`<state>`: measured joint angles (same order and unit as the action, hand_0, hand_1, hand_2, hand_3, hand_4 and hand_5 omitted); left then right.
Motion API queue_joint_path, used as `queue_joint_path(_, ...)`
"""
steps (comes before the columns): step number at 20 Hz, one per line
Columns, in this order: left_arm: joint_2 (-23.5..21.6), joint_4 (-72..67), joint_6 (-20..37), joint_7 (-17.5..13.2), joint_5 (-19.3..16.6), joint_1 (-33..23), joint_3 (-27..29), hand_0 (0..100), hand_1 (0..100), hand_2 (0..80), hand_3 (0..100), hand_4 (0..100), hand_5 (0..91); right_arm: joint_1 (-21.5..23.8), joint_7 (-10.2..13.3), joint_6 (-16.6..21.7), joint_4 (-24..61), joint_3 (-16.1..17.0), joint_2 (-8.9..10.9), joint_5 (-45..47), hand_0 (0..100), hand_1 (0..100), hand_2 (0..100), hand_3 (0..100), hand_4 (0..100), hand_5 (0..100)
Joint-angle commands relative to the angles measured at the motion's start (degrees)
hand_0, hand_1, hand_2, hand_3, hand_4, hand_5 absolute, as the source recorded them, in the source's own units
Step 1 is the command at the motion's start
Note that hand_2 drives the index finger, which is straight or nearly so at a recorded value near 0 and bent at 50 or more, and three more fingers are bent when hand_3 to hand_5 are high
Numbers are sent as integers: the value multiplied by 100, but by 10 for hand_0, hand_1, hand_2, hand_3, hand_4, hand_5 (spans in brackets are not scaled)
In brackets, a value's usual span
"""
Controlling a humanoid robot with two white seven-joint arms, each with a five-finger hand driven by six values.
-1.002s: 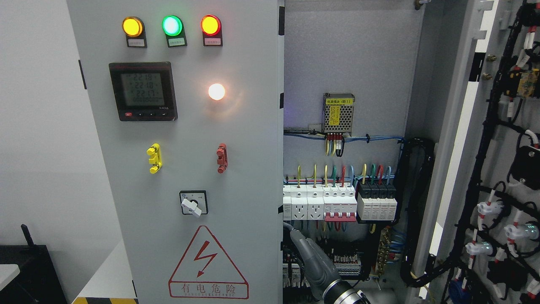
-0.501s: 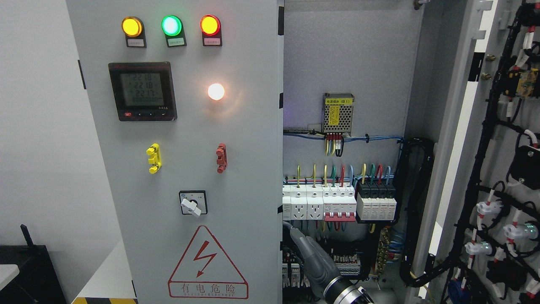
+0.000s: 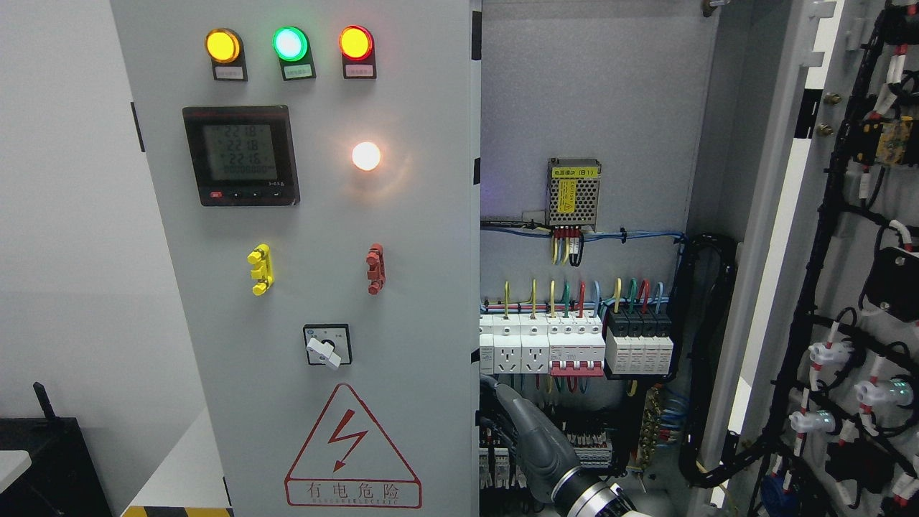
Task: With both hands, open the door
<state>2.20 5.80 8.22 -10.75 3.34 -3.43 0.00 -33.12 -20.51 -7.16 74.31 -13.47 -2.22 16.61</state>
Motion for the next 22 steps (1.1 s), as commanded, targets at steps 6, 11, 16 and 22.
queue_joint_path(6,0,0,-5,2,0,0,-88,0,0,0,0,0,0,-28,-277,4,-92,3,11,141,382,0,0,0,0,0)
queue_joint_path(11,0,0,-5,2,0,0,-88,0,0,0,0,0,0,-63,-295,13,-145,3,46,141,382,0,0,0,0,0)
queue_joint_path(16,0,0,-5,2,0,0,-96,0,0,0,0,0,0,-63,-558,22,-145,12,99,141,382,0,0,0,0,0)
queue_joint_path(22,0,0,-5,2,0,0,-88,0,0,0,0,0,0,-125,-576,22,-145,20,107,150,382,0,0,0,0,0)
